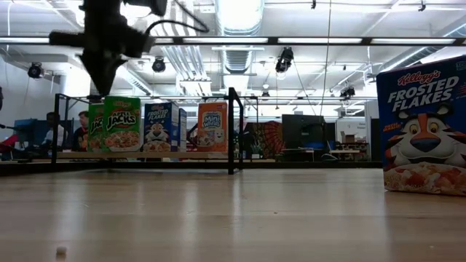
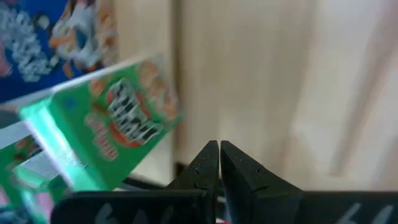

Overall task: Stack cereal on shelf
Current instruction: Put the green cereal box on the shelf aligned with the green cereal boxes

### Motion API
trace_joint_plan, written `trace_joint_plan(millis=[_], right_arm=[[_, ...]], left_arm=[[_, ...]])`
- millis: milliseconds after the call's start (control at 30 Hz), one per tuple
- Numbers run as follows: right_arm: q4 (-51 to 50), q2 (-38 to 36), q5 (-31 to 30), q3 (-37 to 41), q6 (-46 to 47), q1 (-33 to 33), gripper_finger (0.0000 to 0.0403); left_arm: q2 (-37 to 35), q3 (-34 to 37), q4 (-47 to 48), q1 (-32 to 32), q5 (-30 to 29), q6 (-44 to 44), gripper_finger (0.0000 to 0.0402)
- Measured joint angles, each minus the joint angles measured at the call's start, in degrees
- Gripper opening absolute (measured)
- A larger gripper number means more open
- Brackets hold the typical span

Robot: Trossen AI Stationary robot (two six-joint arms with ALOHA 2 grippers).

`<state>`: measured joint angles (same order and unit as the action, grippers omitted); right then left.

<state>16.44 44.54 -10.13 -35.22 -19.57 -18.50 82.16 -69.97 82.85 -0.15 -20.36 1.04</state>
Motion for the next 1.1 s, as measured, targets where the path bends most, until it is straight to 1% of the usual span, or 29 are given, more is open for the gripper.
trace_joint_plan(millis=[167,367,700,867,1100], right_arm=[[-0.2,1.0,0.0,0.2,-1.4,0.0,0.0009],[0.1,1.0,0.0,0.2,-1.7,0.0,0.0009],[0.2,1.0,0.0,0.2,-1.7,0.0,0.0009],[0.2,1.0,0.0,0.2,-1.7,0.0,0.0009],[0.2,1.0,0.0,0.2,-1.7,0.0,0.0009]], left_arm=[[-4.1,7.1,-3.8,2.9,-7.3,-0.7,0.0000],[-6.0,11.9,-9.5,7.2,-12.0,-0.8,0.0000],[-5.6,13.2,-11.1,11.5,-12.3,-2.0,0.0000],[-5.6,13.2,-11.6,12.3,-14.7,-1.8,0.0000],[-5.6,13.2,-13.7,12.4,-14.8,-1.3,0.0000]])
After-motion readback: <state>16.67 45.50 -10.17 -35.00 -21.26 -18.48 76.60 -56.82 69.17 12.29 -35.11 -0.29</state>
